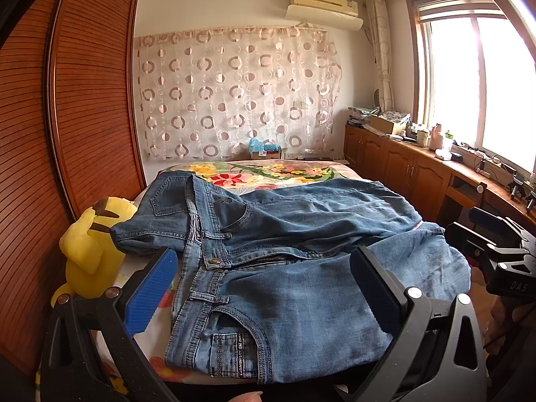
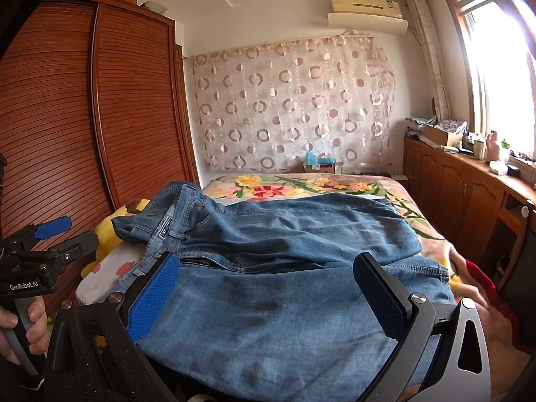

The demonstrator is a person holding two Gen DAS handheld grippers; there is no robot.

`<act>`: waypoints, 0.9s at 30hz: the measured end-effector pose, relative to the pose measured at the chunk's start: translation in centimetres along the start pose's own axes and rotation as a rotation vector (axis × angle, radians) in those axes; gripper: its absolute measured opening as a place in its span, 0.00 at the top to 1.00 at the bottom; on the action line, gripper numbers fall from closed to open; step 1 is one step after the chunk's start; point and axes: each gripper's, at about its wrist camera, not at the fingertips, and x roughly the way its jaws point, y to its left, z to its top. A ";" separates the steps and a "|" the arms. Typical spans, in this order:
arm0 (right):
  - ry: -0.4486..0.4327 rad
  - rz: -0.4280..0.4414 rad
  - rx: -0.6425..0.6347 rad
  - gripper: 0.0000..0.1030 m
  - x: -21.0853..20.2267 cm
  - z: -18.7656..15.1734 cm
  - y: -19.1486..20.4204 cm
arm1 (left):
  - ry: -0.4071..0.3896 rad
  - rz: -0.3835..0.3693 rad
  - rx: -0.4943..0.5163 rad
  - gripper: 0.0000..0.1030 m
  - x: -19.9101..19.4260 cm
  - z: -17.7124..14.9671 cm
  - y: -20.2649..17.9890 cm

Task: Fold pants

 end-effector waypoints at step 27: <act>-0.002 -0.001 -0.002 0.00 -0.2 0.0 0.1 | -0.004 0.000 0.000 0.00 -0.1 -0.1 0.0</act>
